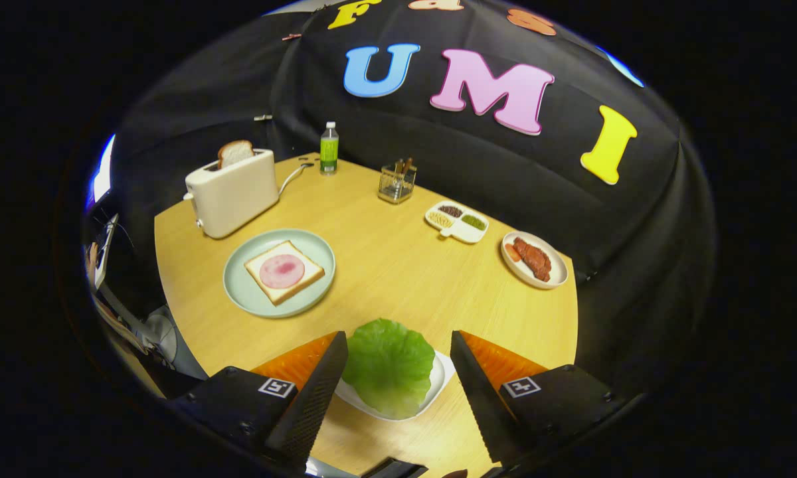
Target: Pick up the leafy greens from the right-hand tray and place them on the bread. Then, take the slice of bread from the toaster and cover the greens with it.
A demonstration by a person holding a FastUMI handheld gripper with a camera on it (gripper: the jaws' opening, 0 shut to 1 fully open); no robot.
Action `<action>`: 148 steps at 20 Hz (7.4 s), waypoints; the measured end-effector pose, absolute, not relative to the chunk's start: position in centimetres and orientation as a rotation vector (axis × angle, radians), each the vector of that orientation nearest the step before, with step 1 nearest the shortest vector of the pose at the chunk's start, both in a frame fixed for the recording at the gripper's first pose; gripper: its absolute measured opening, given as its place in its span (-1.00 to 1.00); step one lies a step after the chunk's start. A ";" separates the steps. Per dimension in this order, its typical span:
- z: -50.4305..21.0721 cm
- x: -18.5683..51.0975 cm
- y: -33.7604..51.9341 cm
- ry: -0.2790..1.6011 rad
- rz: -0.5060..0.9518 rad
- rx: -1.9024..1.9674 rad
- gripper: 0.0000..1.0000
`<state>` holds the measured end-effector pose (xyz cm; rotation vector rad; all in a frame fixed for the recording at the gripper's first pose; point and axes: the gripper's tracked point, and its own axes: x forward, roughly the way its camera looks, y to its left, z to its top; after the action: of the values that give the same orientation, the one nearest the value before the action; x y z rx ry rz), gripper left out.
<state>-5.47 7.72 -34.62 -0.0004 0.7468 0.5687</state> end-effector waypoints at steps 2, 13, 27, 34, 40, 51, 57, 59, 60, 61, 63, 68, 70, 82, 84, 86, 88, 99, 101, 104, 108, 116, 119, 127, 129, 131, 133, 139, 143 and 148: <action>-36.9 -5.8 8.0 0.799 0.581 -0.001 0.94; -44.8 -6.7 9.6 1.042 0.611 0.040 0.59; -44.8 -6.7 8.7 1.126 0.554 0.132 -0.84; -39.5 -5.9 7.7 1.020 0.522 0.190 -0.85; -31.5 -4.2 10.4 0.874 0.563 0.230 -0.85; -22.8 -2.4 21.0 0.775 0.745 0.245 -0.85; -24.3 -2.4 26.4 0.826 0.795 0.213 -0.85; -25.3 -2.2 27.7 0.841 0.795 0.200 -0.83; -25.8 -2.1 28.1 0.850 0.790 0.192 -0.80; -26.4 -2.0 28.5 0.859 0.783 0.186 -0.74; -27.4 -1.3 28.7 0.863 0.748 0.174 -0.44; -27.2 -0.8 29.1 0.837 0.724 0.187 0.49; -26.3 -0.8 28.6 0.812 0.721 0.185 0.62; -10.4 2.5 29.3 0.468 0.734 0.216 0.67; -7.8 2.6 30.7 0.437 0.756 0.233 0.67; -5.8 2.7 32.1 0.408 0.770 0.232 0.68; -4.5 2.6 33.8 0.392 0.789 0.236 0.67; -4.9 3.5 43.4 0.475 0.811 0.274 0.67; -5.8 3.9 44.6 0.504 0.793 0.290 0.67; -7.2 4.5 46.2 0.540 0.773 0.294 0.67; -9.8 4.9 49.2 0.615 0.762 0.305 0.67; -15.7 6.1 53.9 0.775 0.688 0.346 0.70; -16.1 7.3 53.7 0.774 0.633 0.348 0.40; -15.4 7.6 53.3 0.790 0.587 0.397 -0.73; -14.2 7.5 52.8 0.757 0.590 0.400 -0.73; -12.8 7.4 52.1 0.734 0.591 0.414 -0.74; -11.1 7.6 51.1 0.705 0.595 0.442 -0.74; -5.7 7.8 46.1 0.602 0.600 0.528 -0.74; -4.1 8.1 39.9 0.536 0.522 0.543 -0.74; -8.3 7.3 31.8 0.553 0.372 0.536 -0.74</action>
<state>7.27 31.78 -8.33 0.5359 0.5526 0.3723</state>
